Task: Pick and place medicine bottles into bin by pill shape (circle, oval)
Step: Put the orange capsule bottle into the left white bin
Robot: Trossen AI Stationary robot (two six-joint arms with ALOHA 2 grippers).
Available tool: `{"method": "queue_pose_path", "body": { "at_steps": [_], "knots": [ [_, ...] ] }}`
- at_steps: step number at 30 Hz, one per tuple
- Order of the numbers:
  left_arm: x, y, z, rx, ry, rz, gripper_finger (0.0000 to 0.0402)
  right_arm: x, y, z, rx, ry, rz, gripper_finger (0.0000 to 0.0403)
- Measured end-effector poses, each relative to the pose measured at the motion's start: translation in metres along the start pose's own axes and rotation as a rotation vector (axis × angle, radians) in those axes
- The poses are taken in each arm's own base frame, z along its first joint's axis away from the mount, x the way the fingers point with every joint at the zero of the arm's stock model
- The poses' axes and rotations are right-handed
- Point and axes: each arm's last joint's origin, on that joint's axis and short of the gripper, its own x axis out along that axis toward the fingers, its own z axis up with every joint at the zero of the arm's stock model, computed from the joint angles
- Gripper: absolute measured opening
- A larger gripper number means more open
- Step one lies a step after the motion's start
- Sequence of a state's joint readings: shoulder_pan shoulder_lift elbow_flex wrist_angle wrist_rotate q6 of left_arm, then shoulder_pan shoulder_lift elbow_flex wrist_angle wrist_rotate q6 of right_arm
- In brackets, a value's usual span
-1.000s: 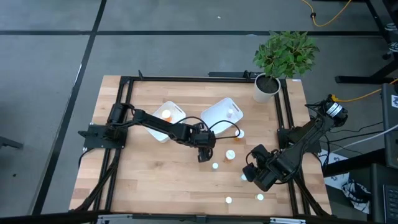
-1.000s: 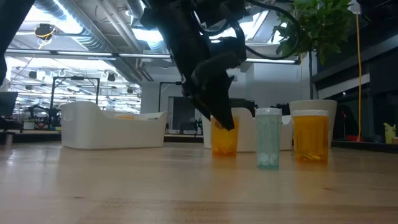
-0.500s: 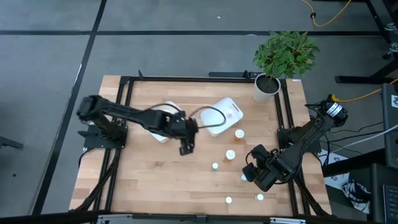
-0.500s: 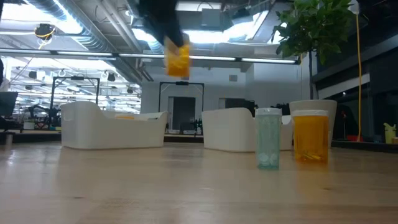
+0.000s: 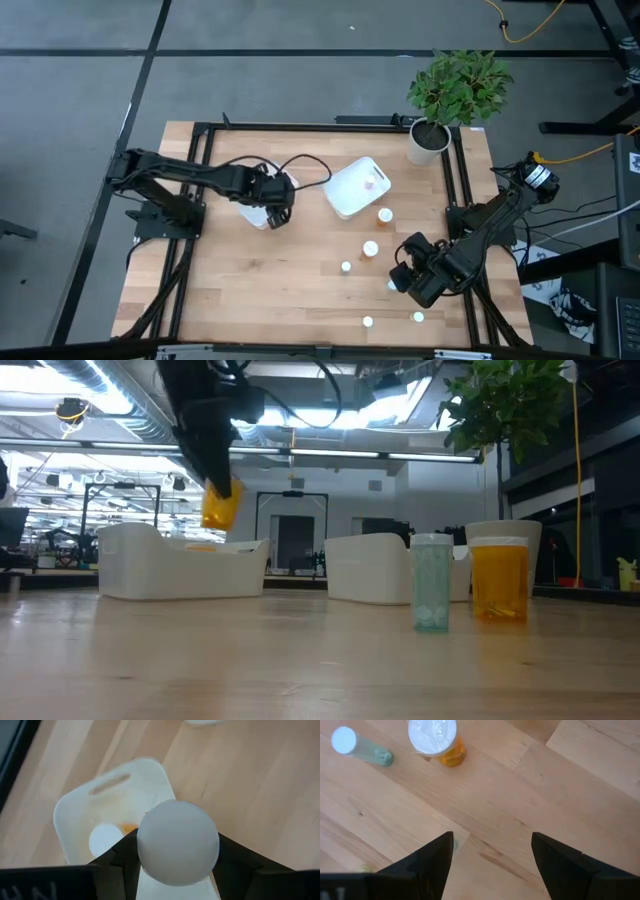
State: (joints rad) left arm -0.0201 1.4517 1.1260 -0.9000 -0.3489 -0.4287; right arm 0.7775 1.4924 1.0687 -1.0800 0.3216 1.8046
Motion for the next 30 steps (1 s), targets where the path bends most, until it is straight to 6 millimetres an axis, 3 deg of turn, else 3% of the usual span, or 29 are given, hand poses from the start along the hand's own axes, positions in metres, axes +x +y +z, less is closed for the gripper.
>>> {"method": "queue_pose_path", "body": {
  "at_steps": [7, 14, 27, 30],
  "knots": [
    [0.012, 0.026, 0.006, -0.039, -0.021, 0.032, 0.0177, 0.000, 0.000, 0.000, 0.000, -0.001, 0.000, 0.0270],
    [0.047, 0.041, -0.005, -0.102, -0.026, -0.025, 0.0177, 0.000, 0.000, 0.000, -0.001, -0.001, 0.000, 0.0270],
    [0.069, 0.040, -0.019, -0.069, -0.053, -0.064, 0.0177, 0.000, 0.000, 0.000, -0.002, -0.001, 0.000, 0.0270],
    [0.071, 0.040, -0.021, -0.078, -0.069, -0.077, 0.0192, 0.000, 0.000, 0.000, -0.002, -0.001, -0.001, 0.0270]
  ]
}}
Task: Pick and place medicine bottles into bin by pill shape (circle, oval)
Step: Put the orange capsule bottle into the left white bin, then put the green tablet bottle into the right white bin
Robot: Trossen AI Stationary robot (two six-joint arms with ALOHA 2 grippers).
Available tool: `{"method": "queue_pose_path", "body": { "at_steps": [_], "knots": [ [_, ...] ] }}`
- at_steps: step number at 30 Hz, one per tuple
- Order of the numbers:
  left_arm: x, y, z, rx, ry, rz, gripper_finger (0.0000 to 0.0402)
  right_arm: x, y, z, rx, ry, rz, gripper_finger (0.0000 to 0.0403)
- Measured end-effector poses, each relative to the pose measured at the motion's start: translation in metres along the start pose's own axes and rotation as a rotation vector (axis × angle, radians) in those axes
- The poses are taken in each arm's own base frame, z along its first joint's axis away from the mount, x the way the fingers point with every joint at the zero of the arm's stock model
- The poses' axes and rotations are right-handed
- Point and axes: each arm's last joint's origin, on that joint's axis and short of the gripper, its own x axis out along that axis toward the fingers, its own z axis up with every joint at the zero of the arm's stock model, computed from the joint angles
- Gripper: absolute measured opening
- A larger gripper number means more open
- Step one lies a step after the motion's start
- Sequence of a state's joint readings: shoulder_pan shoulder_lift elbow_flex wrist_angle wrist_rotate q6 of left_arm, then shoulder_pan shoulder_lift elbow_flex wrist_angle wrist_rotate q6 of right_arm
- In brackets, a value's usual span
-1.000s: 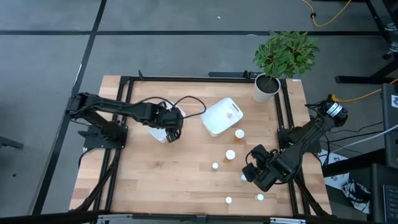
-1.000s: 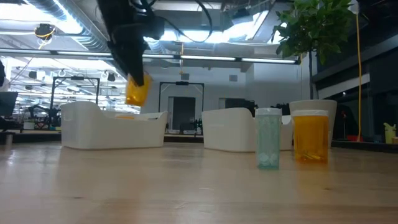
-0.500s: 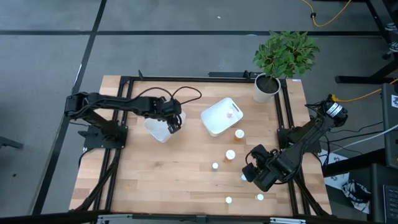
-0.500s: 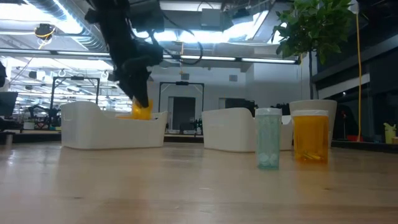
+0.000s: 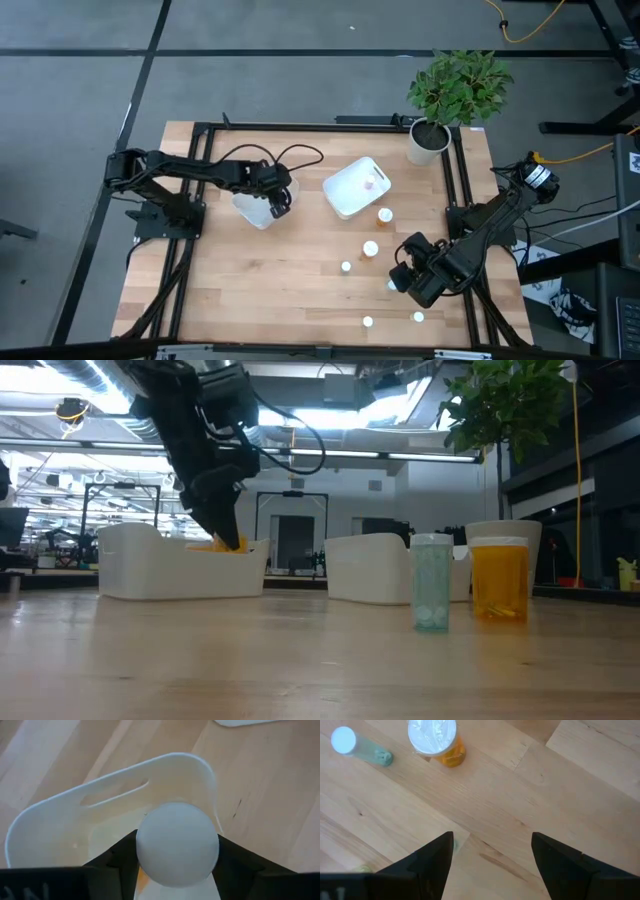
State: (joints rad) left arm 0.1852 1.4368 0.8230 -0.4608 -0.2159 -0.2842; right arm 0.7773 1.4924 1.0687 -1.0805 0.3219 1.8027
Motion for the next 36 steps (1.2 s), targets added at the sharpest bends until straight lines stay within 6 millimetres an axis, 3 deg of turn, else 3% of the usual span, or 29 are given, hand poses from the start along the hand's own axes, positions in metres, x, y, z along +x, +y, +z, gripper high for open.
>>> {"method": "queue_pose_path", "body": {
  "at_steps": [7, 18, 27, 30, 36],
  "knots": [
    [0.000, 0.000, 0.000, -0.022, -0.003, 0.001, 0.0229, 0.000, 0.000, 0.000, 0.000, 0.000, 0.001, 0.0270],
    [0.000, 0.000, 0.000, -0.017, 0.002, 0.003, 0.0237, 0.000, 0.000, 0.000, -0.001, 0.000, 0.000, 0.0270],
    [-0.019, -0.004, 0.027, 0.012, -0.070, -0.019, 0.0238, 0.000, 0.000, 0.000, 0.000, 0.000, 0.000, 0.0270],
    [-0.028, -0.013, 0.038, -0.040, -0.105, -0.100, 0.0238, 0.000, 0.000, 0.000, -0.001, 0.001, 0.000, 0.0270],
    [-0.050, -0.054, 0.053, 0.009, -0.267, -0.386, 0.0234, 0.000, 0.000, 0.000, -0.001, 0.001, 0.000, 0.0270]
  ]
}}
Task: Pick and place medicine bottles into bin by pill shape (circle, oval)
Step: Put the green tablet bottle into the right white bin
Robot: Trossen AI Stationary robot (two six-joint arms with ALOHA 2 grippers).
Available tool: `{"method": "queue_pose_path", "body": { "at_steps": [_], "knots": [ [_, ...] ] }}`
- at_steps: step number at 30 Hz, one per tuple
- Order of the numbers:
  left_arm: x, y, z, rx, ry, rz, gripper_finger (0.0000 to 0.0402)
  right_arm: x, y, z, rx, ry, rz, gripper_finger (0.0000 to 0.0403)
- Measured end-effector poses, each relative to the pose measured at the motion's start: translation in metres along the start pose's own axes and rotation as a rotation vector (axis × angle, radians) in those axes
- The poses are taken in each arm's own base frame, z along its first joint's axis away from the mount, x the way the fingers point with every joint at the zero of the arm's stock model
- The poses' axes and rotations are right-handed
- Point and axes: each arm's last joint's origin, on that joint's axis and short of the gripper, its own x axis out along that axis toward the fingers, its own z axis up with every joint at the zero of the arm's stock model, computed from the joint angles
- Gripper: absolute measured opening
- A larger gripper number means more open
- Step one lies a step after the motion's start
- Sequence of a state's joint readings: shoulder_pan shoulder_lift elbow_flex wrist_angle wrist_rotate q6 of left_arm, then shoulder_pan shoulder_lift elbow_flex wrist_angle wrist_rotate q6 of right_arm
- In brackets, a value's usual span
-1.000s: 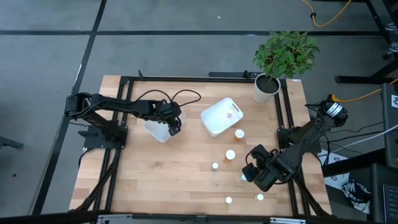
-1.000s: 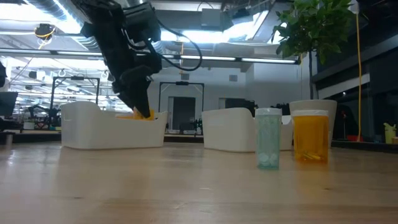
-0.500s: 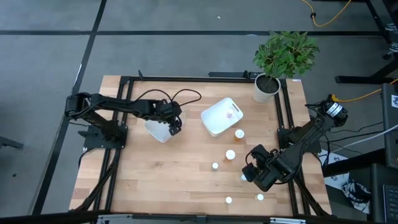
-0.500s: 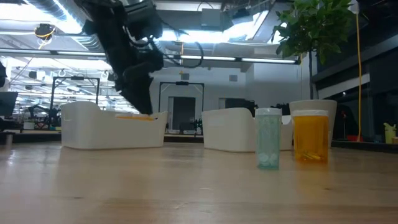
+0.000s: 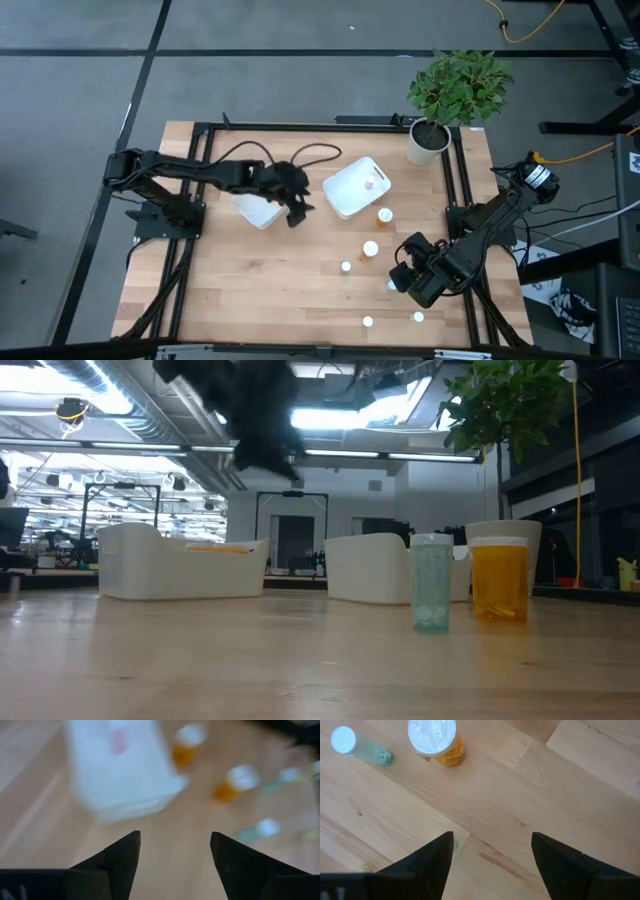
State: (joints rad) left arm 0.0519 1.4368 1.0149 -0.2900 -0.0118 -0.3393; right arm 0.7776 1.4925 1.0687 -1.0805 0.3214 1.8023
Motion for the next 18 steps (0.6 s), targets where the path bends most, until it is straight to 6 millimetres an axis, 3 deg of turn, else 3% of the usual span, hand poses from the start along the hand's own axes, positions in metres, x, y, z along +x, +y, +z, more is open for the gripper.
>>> {"method": "queue_pose_path", "body": {
  "at_steps": [9, 18],
  "knots": [
    [-0.008, -0.061, 0.000, 0.098, -0.187, -0.217, 0.0234, 0.000, 0.000, 0.000, 0.000, 0.000, 0.000, 0.0270],
    [-0.015, -0.095, -0.018, 0.199, -0.192, -0.252, 0.0234, 0.000, 0.000, 0.001, -0.007, -0.043, 0.010, 0.0270]
  ]
}}
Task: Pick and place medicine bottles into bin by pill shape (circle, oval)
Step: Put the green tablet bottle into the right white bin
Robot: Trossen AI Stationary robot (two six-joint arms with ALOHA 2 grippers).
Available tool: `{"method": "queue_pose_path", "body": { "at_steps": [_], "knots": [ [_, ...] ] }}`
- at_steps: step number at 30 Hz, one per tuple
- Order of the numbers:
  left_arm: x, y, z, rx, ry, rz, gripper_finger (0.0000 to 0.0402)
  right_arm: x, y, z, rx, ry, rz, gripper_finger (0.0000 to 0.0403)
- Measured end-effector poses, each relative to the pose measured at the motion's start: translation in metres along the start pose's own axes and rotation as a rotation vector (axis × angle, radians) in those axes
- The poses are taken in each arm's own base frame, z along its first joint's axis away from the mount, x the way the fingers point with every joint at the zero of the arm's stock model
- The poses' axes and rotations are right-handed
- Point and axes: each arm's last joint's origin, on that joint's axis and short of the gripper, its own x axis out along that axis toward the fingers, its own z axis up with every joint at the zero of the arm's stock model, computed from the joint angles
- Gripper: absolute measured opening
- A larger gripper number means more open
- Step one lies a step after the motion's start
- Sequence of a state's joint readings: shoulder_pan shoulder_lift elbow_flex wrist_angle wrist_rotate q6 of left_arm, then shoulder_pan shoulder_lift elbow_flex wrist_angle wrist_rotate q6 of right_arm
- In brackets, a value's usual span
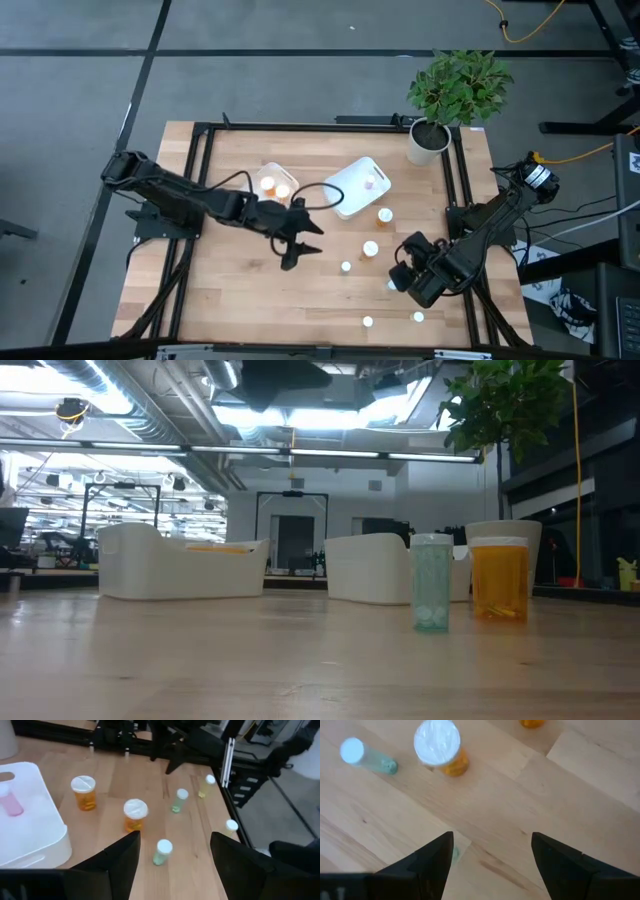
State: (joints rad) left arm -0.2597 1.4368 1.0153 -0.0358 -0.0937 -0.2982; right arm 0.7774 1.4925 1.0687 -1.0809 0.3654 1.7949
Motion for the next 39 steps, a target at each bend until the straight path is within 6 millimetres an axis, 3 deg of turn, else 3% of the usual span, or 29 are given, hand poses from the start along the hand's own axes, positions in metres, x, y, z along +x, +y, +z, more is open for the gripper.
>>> {"method": "queue_pose_path", "body": {
  "at_steps": [9, 16, 24, 39],
  "knots": [
    [-0.002, -0.016, -0.005, 0.042, -0.018, 0.047, 0.0234, 0.000, 0.004, -0.001, -0.016, 0.008, 0.044, 0.0270],
    [-0.003, -0.017, -0.006, 0.045, -0.026, 0.073, 0.0234, 0.009, 0.024, -0.010, -0.149, 0.059, 0.161, 0.0270],
    [-0.003, -0.017, -0.006, 0.044, -0.026, 0.074, 0.0234, 0.022, 0.030, -0.020, -0.175, 0.165, 0.124, 0.0270],
    [-0.003, -0.017, -0.006, 0.045, -0.030, 0.087, 0.0234, 0.034, 0.036, -0.026, -0.169, 0.179, 0.114, 0.0270]
  ]
}}
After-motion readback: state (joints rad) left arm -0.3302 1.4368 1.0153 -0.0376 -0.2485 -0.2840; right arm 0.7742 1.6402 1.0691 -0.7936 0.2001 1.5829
